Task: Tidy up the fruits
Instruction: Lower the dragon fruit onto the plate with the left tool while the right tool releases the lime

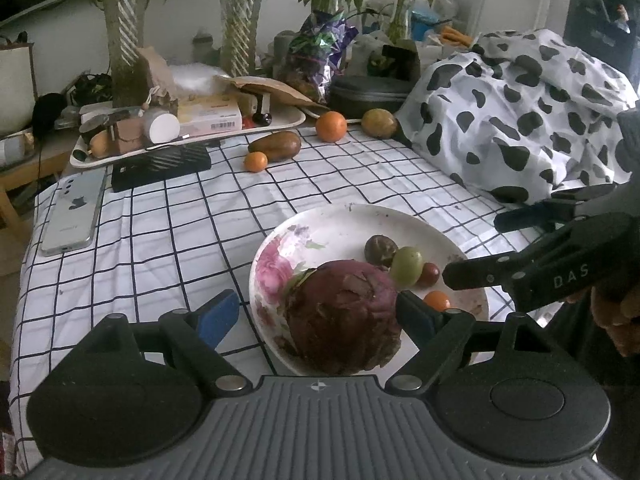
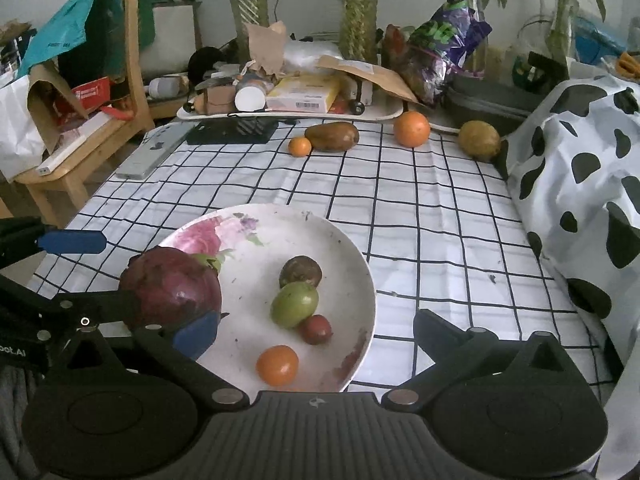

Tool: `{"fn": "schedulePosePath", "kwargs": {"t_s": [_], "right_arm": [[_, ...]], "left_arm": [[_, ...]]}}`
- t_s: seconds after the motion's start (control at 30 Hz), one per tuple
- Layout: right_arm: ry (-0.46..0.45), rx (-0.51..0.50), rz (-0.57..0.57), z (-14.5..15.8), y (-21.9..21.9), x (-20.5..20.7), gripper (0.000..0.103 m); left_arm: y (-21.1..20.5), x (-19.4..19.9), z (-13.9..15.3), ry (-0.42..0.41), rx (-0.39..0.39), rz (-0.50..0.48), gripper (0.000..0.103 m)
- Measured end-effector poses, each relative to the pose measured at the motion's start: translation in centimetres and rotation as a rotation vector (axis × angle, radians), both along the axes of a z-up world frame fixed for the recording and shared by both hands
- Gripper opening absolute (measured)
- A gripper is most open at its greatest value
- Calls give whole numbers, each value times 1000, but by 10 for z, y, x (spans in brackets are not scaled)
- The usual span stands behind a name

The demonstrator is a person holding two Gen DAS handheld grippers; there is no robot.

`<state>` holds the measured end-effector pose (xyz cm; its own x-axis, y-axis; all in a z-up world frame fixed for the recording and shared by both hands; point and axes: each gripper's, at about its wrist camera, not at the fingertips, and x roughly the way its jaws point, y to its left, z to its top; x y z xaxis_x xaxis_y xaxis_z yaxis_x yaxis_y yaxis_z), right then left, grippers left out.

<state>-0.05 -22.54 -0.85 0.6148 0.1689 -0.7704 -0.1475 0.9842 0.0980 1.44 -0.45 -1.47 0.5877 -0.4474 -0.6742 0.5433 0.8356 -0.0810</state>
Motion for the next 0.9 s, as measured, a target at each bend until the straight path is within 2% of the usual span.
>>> {"fn": "schedulePosePath", "kwargs": {"t_s": [0.9], "right_arm": [[-40, -14, -34, 0, -6, 16, 103]], "left_arm": [[-6, 20, -2, -9, -23, 16, 85]]}}
